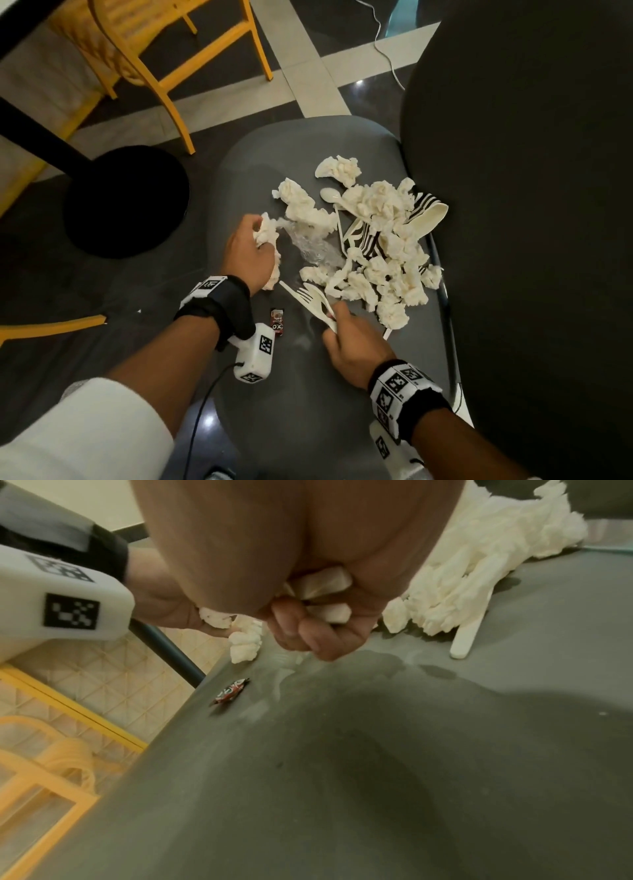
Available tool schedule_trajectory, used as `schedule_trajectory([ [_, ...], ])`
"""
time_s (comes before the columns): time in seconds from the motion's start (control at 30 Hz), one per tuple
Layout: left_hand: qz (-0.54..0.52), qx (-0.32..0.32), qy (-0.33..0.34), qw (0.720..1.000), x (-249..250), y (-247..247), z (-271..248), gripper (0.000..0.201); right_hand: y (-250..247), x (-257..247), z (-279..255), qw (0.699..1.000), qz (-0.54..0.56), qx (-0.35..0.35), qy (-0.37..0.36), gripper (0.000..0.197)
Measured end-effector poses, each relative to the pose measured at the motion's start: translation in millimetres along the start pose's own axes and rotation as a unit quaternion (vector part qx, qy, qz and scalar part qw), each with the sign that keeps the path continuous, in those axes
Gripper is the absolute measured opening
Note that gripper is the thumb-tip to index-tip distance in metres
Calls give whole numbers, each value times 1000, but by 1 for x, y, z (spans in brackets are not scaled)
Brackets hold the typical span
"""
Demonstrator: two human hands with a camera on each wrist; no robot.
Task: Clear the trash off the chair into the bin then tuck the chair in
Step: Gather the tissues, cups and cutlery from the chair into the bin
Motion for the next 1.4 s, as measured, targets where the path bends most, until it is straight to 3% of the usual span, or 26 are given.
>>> schedule_trajectory([
  [0.07,-36,-3,-10,999,-2,-9,-2,39,1,-8,0,1000,2,10,2,23],
  [0.2,-24,-7,19,1000,-3,-25,0,11,7,-25,0,999,12,36,2,15],
  [0.37,-93,6,-40,995,-11,-50,-10,21,21,-55,2,996,30,84,4,16],
  [0.53,-167,43,-97,980,-49,-82,-27,22,49,-87,8,998,17,63,22,15],
  [0.8,-306,140,-260,905,-180,-166,-88,26,141,-171,26,998,-44,-42,32,25],
  [0.87,-316,143,-300,889,-222,-184,-108,28,178,-195,32,995,-52,-74,44,29],
  [1.0,-301,124,-392,860,-326,-210,-150,36,271,-242,39,984,-64,-160,54,55],
  [1.13,-254,89,-466,843,-427,-225,-190,34,369,-257,42,959,-119,-249,69,40],
  [1.2,-240,89,-487,835,-466,-229,-201,36,405,-258,42,950,-124,-274,84,38],
  [1.27,-235,98,-490,834,-493,-231,-205,25,437,-257,43,946,-118,-286,102,38],
  [1.4,-249,112,-478,835,-518,-227,-200,11,482,-254,50,945,-93,-292,114,38],
])
Point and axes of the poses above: each hand's wrist, its own z-axis towards the middle knuckle, its own y-axis out of the palm, x = y × z, the point moved 4 cm from there along z, towards the middle knuckle, and after that the axes turned 5 degrees about x, right-handed, at the moved point
